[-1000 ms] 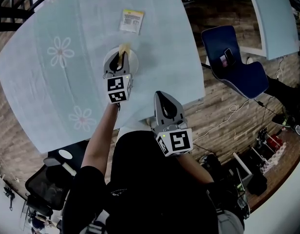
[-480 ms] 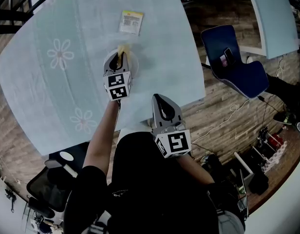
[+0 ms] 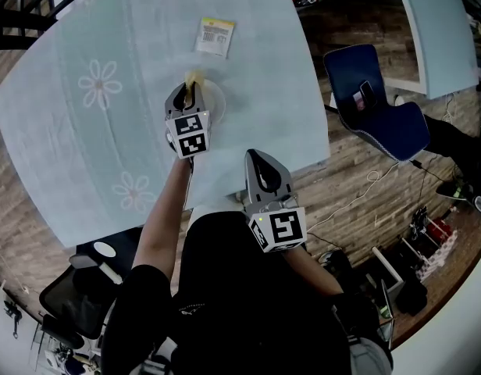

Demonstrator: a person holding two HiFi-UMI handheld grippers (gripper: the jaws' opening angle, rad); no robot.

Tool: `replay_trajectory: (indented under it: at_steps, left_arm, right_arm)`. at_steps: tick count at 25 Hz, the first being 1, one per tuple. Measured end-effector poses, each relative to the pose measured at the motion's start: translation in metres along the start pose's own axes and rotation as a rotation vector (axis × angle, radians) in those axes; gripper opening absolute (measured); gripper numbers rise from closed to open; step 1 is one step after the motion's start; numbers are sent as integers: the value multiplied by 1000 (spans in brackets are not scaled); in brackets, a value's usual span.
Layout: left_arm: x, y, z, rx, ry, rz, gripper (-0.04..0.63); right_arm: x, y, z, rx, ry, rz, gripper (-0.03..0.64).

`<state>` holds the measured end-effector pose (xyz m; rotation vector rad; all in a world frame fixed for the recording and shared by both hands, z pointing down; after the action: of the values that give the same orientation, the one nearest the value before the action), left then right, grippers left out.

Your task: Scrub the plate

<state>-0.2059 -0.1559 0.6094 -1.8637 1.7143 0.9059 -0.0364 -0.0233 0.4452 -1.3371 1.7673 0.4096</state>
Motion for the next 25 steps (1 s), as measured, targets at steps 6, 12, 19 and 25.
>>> replay_trajectory:
  at_steps: [6,12,19,25]
  left_arm:
    - [0,18,4,44,8,18,71]
    - [-1,28,9,65,9,25,71]
    - [-3,41,19,114,13,53,71]
    - [-6,55,29,155,9,69,71]
  right_arm:
    - [0,6,-5,10,5,9,8]
    - [0,10,-7,14,-1,19,9]
    - [0,16,-5,23,-4,33,8]
    - [-2,24,-5,40,-11,47,9]
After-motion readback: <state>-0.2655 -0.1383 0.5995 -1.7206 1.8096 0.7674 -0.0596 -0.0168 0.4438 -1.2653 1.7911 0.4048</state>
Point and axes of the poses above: the fingertips, and each gripper's own axes: z backward along the fingers, y to its left, x out of its top, the point moved 7 cm from there along z, backward along the fingers, and after that the axes turned 3 degrees about y, right-handed, at the moved point
